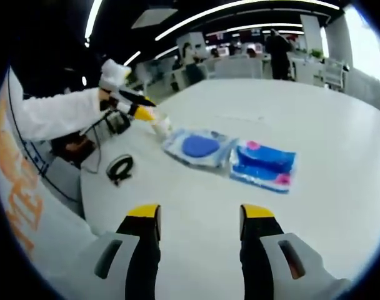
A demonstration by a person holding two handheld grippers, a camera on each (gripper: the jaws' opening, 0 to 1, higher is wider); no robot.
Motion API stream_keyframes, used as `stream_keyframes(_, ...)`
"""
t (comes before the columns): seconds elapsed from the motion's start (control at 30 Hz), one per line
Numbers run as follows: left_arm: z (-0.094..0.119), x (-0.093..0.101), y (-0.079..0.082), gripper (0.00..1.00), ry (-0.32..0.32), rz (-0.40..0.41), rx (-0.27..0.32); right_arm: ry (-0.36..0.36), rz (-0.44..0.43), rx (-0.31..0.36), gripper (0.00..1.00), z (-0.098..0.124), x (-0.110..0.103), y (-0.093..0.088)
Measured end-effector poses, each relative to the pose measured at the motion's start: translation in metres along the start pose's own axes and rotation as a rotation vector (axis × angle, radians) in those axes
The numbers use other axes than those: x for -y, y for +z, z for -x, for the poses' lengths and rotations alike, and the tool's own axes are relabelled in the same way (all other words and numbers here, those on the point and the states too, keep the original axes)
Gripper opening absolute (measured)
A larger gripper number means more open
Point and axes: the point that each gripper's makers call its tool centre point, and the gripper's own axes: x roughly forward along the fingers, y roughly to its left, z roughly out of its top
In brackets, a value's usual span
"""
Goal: Arrange the tabletop items into an orderly group along one side of the table until the central work area is clear of visible clutter.
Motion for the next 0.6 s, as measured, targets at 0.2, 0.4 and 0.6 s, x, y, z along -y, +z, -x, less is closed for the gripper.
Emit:
stream_keyframes(0.2, 0.022, 0.000, 0.000, 0.73, 0.049, -0.018, 0.015, -0.009, 0.002, 0.008, 0.50, 0.011, -0.003, -0.004)
stream_keyframes(0.4, 0.041, 0.002, -0.007, 0.72, 0.087, -0.023, 0.022, -0.016, -0.024, 0.027, 0.49, 0.022, -0.005, -0.012)
stream_keyframes(0.6, 0.064, 0.000, -0.022, 0.72, 0.135, -0.010, 0.032, -0.050, -0.037, 0.041, 0.49, 0.037, -0.007, -0.022)
